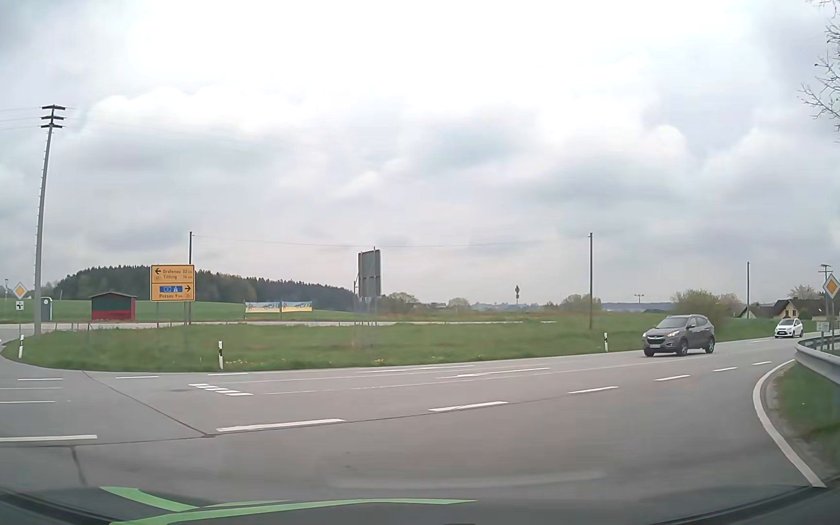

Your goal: Follow the waypoints while adhering to traffic rules and regulations

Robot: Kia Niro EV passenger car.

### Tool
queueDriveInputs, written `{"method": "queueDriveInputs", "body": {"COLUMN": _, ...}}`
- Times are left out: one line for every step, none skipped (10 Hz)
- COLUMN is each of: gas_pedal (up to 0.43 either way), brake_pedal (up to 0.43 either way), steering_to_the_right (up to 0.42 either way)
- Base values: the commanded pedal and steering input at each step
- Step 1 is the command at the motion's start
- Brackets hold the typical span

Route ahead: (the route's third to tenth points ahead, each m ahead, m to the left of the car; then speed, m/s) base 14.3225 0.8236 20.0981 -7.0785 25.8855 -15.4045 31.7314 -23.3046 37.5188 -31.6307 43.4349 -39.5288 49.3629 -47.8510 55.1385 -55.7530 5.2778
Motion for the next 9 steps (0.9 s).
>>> {"method": "queueDriveInputs", "body": {"gas_pedal": 0.000, "brake_pedal": 0.366, "steering_to_the_right": 0.073}}
{"method": "queueDriveInputs", "body": {"gas_pedal": 0.000, "brake_pedal": 0.390, "steering_to_the_right": 0.094}}
{"method": "queueDriveInputs", "body": {"gas_pedal": 0.000, "brake_pedal": 0.409, "steering_to_the_right": 0.117}}
{"method": "queueDriveInputs", "body": {"gas_pedal": 0.000, "brake_pedal": 0.409, "steering_to_the_right": 0.134}}
{"method": "queueDriveInputs", "body": {"gas_pedal": 0.000, "brake_pedal": 0.390, "steering_to_the_right": 0.150}}
{"method": "queueDriveInputs", "body": {"gas_pedal": 0.000, "brake_pedal": 0.366, "steering_to_the_right": 0.162}}
{"method": "queueDriveInputs", "body": {"gas_pedal": 0.000, "brake_pedal": 0.354, "steering_to_the_right": 0.170}}
{"method": "queueDriveInputs", "body": {"gas_pedal": 0.000, "brake_pedal": 0.341, "steering_to_the_right": 0.179}}
{"method": "queueDriveInputs", "body": {"gas_pedal": 0.000, "brake_pedal": 0.335, "steering_to_the_right": 0.184}}
